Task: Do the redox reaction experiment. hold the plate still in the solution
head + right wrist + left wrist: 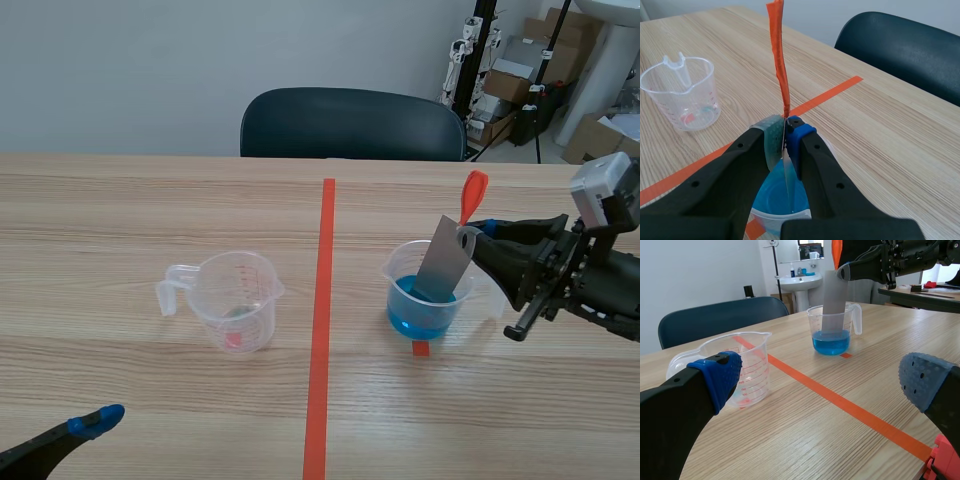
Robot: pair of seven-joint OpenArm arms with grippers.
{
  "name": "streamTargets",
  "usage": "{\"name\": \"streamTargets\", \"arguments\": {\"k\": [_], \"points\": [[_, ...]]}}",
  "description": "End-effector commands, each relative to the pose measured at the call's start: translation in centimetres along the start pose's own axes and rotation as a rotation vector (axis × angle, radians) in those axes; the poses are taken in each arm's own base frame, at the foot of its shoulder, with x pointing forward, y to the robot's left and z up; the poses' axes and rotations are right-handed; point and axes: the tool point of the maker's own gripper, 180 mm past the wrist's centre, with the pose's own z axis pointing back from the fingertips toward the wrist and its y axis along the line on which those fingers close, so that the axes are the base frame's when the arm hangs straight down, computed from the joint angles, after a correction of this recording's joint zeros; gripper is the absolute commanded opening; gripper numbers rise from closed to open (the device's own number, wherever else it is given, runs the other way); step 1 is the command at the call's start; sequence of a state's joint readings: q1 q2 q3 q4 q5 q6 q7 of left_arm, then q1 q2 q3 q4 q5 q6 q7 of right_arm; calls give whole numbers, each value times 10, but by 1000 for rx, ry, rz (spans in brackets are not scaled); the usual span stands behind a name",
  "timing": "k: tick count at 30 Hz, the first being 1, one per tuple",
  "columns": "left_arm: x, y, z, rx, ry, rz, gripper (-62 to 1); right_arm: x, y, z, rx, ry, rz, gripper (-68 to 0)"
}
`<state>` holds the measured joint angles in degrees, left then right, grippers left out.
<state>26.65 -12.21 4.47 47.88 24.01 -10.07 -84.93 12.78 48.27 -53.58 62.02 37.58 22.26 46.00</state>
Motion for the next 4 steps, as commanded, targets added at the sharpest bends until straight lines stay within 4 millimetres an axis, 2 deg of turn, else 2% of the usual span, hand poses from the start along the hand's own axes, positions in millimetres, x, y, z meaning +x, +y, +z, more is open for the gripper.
{"name": "streamTargets", "arguments": {"k": [1,4], "points": [[7,3,-5,7,-40,-11,14,13,-11,-2,-16,-32,21,-669],[7,3,-5,7,-40,-11,14,13,-11,-2,-16,-32,21,-669]]}}
